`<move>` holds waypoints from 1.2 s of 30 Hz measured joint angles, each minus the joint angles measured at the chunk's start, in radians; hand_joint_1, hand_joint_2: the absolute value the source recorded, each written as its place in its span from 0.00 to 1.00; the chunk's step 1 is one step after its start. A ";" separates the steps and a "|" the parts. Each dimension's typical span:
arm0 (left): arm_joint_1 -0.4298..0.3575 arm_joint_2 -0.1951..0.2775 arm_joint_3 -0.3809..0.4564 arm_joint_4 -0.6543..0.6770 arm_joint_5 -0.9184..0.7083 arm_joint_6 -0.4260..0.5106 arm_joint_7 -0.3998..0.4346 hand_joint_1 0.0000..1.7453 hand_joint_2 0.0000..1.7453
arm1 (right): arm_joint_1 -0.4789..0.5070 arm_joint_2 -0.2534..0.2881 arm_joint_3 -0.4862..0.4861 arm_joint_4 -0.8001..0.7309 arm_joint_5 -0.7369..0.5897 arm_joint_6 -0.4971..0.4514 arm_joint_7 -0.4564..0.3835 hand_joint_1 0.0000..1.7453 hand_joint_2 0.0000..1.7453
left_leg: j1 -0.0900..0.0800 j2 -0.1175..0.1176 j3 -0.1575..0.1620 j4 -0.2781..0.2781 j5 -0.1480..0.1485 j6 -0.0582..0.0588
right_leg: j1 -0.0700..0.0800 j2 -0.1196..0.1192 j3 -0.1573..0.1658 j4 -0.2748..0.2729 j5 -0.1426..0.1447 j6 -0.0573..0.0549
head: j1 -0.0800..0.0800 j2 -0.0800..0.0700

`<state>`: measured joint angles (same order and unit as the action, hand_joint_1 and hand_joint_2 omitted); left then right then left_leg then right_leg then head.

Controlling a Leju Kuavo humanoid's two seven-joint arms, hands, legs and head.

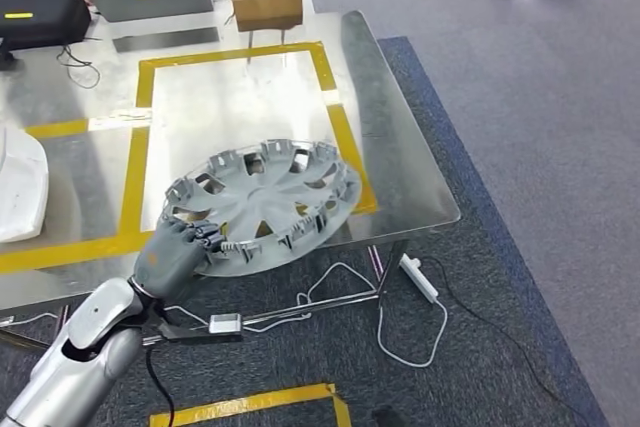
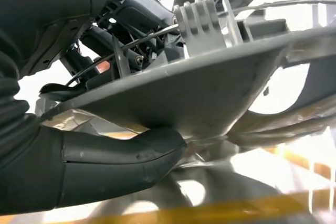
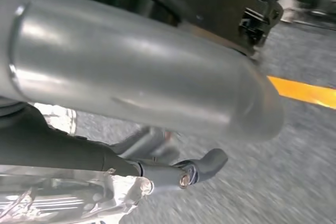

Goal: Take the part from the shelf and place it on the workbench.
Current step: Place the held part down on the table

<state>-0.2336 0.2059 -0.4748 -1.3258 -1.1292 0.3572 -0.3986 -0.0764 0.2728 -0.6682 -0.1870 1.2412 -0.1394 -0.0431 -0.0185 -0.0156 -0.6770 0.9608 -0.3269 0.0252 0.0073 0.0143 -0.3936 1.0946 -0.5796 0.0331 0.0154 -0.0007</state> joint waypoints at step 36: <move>0.027 -0.033 0.098 0.014 0.096 -0.079 0.056 1.00 1.00 | 0.018 -0.007 0.013 0.000 -0.018 0.000 0.019 0.00 0.00 | 0.029 -0.003 0.113 0.006 -0.106 -0.041 | -0.021 0.009 -0.186 -0.117 0.162 -0.019 | -0.014 0.000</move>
<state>-0.2070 0.1727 -0.3772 -1.3120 -1.0327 0.2783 -0.3423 -0.0587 0.2659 -0.6554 -0.1869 1.2233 -0.1389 -0.0246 0.0105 -0.0182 -0.5640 0.9669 -0.4328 -0.0155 -0.0138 0.0236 -0.5799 0.9781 -0.4180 0.0137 0.0017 -0.0008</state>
